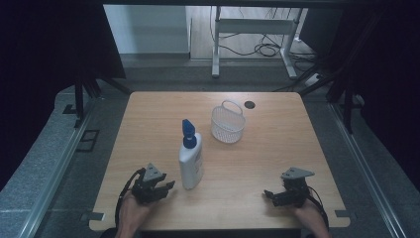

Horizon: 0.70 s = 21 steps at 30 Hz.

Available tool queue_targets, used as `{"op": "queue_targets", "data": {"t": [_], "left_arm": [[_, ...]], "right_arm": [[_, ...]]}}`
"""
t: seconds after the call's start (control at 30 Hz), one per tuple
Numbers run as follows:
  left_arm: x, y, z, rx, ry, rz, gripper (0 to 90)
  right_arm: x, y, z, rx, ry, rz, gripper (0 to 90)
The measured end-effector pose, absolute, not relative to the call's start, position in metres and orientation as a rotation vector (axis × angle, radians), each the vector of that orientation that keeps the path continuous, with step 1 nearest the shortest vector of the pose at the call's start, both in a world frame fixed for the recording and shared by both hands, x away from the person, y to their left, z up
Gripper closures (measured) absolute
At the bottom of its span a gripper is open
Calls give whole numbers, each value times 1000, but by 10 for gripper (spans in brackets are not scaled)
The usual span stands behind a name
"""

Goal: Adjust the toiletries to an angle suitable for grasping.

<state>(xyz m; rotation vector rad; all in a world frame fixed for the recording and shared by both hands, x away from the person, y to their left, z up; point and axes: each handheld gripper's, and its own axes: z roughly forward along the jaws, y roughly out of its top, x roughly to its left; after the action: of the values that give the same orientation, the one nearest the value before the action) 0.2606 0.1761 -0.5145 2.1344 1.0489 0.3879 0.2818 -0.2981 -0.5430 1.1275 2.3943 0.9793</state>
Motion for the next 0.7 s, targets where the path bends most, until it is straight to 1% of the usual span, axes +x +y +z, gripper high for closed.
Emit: {"op": "queue_targets", "data": {"t": [0.2,0.27,0.43,0.5,0.53,0.6,0.7], "left_arm": [[265,178,-510,2104,1056,387,643],[267,178,-508,2100,1054,389,654],[274,175,-504,2102,1042,395,737],[276,174,-504,2105,1038,395,748],[277,173,-503,2108,1035,398,785],[280,171,-503,2114,1027,397,800],[288,166,-503,2134,1015,392,872]], "right_arm": [[282,-298,-543,1130,2392,978,0],[282,-297,-543,1130,2392,980,0],[282,-297,-543,1131,2391,978,0],[282,-297,-543,1130,2391,978,0],[282,-297,-543,1131,2391,978,0],[282,-297,-543,1130,2391,978,0],[282,-297,-543,1131,2391,978,0]]}}
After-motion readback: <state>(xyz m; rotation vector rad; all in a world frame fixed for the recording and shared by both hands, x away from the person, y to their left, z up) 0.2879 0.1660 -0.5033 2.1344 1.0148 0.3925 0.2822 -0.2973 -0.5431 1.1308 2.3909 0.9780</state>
